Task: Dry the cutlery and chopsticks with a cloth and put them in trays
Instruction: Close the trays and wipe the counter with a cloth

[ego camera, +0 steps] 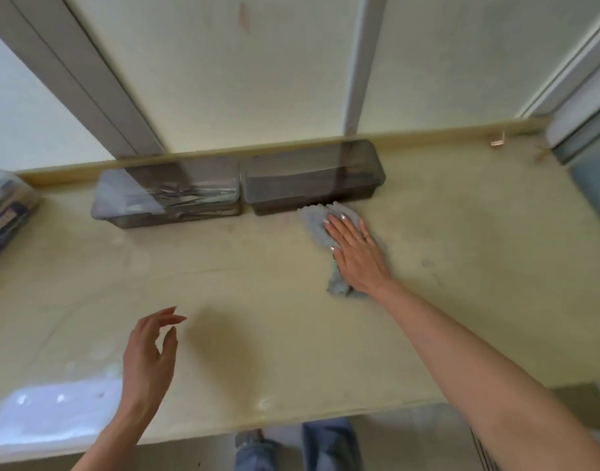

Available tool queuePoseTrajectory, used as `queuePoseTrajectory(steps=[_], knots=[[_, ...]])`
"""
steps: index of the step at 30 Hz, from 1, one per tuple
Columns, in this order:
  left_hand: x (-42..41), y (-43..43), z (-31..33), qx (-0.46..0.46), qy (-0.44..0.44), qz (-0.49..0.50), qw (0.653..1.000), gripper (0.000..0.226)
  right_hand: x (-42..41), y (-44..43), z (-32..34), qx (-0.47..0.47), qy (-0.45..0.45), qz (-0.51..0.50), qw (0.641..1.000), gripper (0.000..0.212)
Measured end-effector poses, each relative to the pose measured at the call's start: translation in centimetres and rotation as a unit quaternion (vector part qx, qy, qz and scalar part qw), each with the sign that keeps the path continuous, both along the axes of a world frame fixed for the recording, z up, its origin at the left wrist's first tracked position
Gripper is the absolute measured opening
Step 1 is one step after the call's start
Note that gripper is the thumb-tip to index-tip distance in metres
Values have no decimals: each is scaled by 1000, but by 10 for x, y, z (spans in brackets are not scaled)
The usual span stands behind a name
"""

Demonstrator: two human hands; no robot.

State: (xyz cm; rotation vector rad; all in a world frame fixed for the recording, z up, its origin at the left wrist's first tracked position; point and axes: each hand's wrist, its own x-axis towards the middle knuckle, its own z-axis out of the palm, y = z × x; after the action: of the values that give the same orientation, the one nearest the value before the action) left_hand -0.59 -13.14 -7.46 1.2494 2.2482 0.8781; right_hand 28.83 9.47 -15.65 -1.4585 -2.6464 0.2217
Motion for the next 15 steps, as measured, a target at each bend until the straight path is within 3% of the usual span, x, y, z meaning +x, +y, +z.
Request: queuePoseTrajectory(steps=[7,10,15], knots=[[8,20,8,31,9,-56,998,26,105,-23,3,-24,-1,-142,990,55],[8,20,8,25,13,-76,997,27,160,-44,8,-16,-29,-209,977,57],[6,16,7,30,12,-98,995,28,196,-60,21,-32,-120,-230,965,55]])
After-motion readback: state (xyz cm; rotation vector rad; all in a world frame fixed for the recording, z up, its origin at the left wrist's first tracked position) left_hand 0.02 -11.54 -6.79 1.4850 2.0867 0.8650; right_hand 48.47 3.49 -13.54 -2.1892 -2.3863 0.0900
